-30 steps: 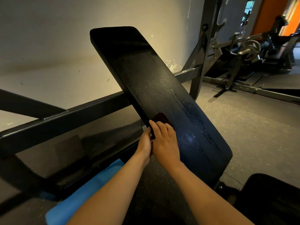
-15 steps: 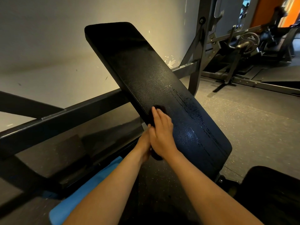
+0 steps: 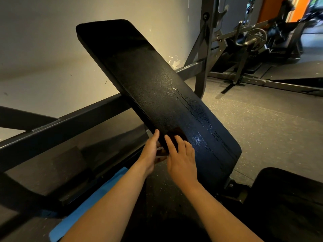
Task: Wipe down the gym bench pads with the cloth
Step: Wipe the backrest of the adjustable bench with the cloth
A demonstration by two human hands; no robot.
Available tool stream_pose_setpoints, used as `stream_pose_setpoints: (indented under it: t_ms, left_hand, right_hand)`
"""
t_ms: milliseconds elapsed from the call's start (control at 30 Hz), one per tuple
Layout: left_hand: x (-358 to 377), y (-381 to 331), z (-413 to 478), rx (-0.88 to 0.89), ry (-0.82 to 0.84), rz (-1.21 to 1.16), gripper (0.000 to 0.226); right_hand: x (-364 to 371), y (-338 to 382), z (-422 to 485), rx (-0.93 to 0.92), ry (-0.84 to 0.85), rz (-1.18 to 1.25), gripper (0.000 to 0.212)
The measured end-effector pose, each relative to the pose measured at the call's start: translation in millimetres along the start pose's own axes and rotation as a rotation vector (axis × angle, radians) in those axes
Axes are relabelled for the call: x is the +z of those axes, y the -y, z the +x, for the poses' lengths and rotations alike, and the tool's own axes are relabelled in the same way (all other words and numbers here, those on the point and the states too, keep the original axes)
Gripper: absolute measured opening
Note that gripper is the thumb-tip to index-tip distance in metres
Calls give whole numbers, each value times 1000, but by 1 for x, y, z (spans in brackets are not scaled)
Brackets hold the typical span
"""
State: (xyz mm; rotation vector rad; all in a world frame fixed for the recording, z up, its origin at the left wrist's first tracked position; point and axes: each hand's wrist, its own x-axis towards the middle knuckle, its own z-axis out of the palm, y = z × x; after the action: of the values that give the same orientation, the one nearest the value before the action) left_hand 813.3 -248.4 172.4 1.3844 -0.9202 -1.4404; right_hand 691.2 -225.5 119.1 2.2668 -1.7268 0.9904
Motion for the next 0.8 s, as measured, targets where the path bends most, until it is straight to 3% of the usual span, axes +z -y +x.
stream_pose_setpoints:
  t_ms: [200, 300, 400, 533, 700, 800]
  left_hand:
    - [4, 12, 4, 35, -65, 45, 94]
    - [3, 11, 3, 57, -45, 32, 74]
    - [0, 12, 4, 45, 38, 10, 56]
    - [-7, 23, 4, 2, 101, -100, 38]
    - [6, 35, -1, -1, 32, 5, 53]
    - [20, 38, -4, 52, -39, 76, 61]
  right_hand:
    - [-2, -13, -32, 116, -86, 116, 63]
    - [-10, -1, -20, 201, -129, 300, 59]
    - [-15, 23, 15, 141, -122, 405, 59]
    - [-10, 38, 45, -31, 81, 159, 73]
    - [-11, 5, 15, -40, 124, 3, 97]
    - [-10, -8, -10, 33, 81, -9, 87]
